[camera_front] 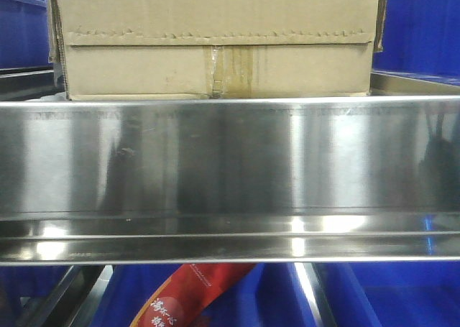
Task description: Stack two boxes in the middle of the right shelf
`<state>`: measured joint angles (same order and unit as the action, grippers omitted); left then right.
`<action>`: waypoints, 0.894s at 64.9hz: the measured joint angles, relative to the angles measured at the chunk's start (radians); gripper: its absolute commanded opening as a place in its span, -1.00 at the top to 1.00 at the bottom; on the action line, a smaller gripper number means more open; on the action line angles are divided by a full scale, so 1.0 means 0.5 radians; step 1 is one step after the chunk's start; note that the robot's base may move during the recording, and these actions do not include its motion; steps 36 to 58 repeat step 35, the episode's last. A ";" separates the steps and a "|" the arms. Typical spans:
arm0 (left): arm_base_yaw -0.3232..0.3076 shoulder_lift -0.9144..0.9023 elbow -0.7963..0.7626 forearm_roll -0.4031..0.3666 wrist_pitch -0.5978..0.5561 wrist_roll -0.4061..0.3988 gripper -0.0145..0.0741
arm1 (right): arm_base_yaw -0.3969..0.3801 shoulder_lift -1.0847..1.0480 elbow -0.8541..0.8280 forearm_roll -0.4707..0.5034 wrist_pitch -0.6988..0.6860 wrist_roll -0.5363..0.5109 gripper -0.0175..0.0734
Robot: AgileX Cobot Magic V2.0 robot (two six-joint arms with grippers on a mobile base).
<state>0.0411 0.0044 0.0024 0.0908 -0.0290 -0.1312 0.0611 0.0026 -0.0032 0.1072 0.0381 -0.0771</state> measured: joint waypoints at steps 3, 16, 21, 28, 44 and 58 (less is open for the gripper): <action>0.000 0.000 0.000 0.000 0.000 0.000 0.92 | 0.000 0.000 0.000 0.000 0.000 0.000 0.98; 0.000 0.000 0.000 0.000 0.000 0.000 0.92 | 0.000 0.000 0.000 0.000 0.000 0.000 0.98; 0.000 0.000 0.000 0.000 0.000 0.000 0.92 | 0.000 0.000 0.000 0.000 0.000 0.000 0.98; 0.000 0.000 0.000 0.000 0.000 0.000 0.92 | 0.000 0.000 0.000 0.000 0.000 0.000 0.98; 0.000 0.000 0.000 0.000 0.000 0.000 0.92 | 0.000 0.000 0.000 0.000 0.000 0.000 0.98; 0.000 0.000 0.000 0.000 0.000 0.000 0.92 | 0.000 0.000 0.000 0.000 0.000 0.000 0.98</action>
